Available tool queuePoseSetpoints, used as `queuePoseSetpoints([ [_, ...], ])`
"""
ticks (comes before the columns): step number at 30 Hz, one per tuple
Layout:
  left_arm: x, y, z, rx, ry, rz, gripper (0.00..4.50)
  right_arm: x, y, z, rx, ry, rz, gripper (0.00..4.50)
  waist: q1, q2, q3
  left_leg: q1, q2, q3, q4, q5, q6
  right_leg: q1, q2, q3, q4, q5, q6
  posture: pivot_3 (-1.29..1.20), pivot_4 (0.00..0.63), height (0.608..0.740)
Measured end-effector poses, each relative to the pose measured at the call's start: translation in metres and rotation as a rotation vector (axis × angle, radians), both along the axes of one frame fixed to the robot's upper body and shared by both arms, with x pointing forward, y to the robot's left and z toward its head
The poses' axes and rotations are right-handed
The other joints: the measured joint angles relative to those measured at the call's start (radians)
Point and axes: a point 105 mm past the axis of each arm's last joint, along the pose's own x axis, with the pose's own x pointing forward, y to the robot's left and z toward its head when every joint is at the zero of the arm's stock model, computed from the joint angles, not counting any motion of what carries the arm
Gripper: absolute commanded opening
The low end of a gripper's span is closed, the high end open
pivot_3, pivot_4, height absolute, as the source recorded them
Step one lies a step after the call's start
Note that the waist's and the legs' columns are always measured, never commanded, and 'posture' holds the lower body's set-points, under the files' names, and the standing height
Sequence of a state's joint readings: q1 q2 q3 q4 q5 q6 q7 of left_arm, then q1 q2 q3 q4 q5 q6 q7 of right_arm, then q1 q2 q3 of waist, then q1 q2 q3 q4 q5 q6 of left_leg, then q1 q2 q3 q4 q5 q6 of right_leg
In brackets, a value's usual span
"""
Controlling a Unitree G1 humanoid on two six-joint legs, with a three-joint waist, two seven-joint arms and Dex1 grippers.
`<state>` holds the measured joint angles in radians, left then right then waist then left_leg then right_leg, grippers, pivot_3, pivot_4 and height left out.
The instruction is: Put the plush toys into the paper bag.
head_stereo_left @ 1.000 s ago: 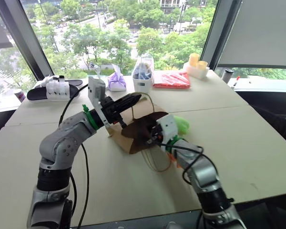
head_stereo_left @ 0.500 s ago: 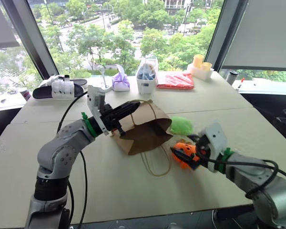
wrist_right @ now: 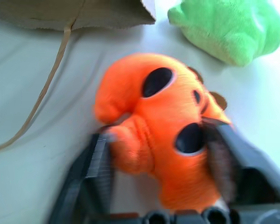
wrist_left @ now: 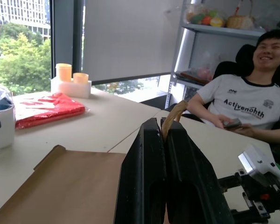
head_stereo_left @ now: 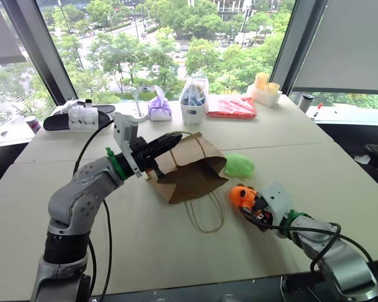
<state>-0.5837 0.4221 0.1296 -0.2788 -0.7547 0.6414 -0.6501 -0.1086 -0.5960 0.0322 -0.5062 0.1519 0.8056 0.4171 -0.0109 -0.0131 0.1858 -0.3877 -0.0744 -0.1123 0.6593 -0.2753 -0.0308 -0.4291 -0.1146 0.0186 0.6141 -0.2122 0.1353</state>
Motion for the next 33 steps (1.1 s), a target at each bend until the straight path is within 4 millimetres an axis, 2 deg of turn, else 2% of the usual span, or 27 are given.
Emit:
queuePoseSetpoints([
  [2,0.0,0.0,0.0,0.002,-0.001,0.002,0.0,0.002,0.0,0.003,-0.007,-0.016,0.003,0.09,0.0,0.0,0.0,0.0,0.0,0.0,0.0,0.0,0.0,0.0,0.0,0.0,0.0,0.0,0.0,0.0,0.15,0.74],
  [8,0.001,0.0,0.0,0.002,-0.002,0.004,0.0,-0.001,0.003,0.01,0.002,-0.002,0.059,0.04,0.0,0.0,0.0,0.0,0.0,0.0,0.0,0.0,0.0,0.0,0.0,0.0,0.0,0.0,0.0,0.0,0.15,0.74],
  [10,0.001,0.0,-0.001,0.003,-0.001,0.005,0.0,-0.005,0.008,0.029,0.015,-0.028,0.124,0.04,0.0,0.0,0.0,0.0,0.0,0.0,0.0,0.0,0.0,0.0,0.0,0.0,0.0,0.0,0.0,0.0,0.15,0.74],
  [13,0.001,0.0,-0.001,-0.001,0.0,0.004,0.0,-0.012,0.024,0.076,0.081,-0.119,0.246,0.04,0.0,0.0,0.0,0.0,0.0,-0.001,0.0,0.0,0.0,0.0,0.0,0.0,0.0,0.0,0.0,0.0,0.15,0.74],
  [15,0.001,-0.001,-0.001,-0.005,0.002,0.0,0.0,-0.02,0.042,0.093,0.117,-0.141,0.345,0.04,-0.001,0.0,0.0,0.0,0.001,-0.001,0.0,0.0,0.0,0.0,0.0,-0.001,0.0,0.0,0.0,0.0,0.15,0.74],
  [17,0.001,-0.002,0.0,-0.006,0.002,-0.003,0.0,-0.027,0.06,0.099,0.151,-0.142,0.429,0.04,0.0,0.0,0.0,0.0,0.001,-0.001,0.0,0.0,0.0,0.0,0.0,-0.001,0.0,0.0,0.0,0.0,0.15,0.74],
  [20,0.001,-0.002,0.0,-0.008,0.002,-0.006,0.0,-0.027,0.076,0.093,0.184,-0.109,0.463,0.04,0.004,0.0,0.0,-0.001,0.0,-0.001,0.0,0.0,0.0,0.0,0.0,-0.001,0.0,0.0,0.0,0.0,0.15,0.74],
  [24,0.0,-0.003,0.002,-0.014,0.006,-0.016,0.0,-0.016,0.096,0.077,0.21,-0.072,0.483,0.04,0.0,0.0,0.0,0.0,0.0,-0.001,0.001,0.0,0.0,0.0,0.0,-0.001,0.0,0.0,0.0,0.0,0.15,0.74],
  [30,-0.008,-0.011,0.004,-0.036,0.052,-0.083,0.0,0.043,0.134,0.052,0.21,-0.119,0.417,0.04,-0.009,0.0,0.0,0.0,0.0,-0.001,0.0,0.001,-0.002,-0.001,0.0,0.0,0.002,0.0,0.0,0.0,0.15,0.74],
  [33,-0.012,-0.011,0.007,-0.048,0.059,-0.091,0.0,0.057,0.153,0.048,0.22,-0.162,0.418,0.04,-0.005,0.0,0.0,0.0,0.0,-0.001,-0.002,0.003,-0.006,-0.002,0.0,0.0,0.001,0.0,0.0,0.0,0.15,0.74],
])
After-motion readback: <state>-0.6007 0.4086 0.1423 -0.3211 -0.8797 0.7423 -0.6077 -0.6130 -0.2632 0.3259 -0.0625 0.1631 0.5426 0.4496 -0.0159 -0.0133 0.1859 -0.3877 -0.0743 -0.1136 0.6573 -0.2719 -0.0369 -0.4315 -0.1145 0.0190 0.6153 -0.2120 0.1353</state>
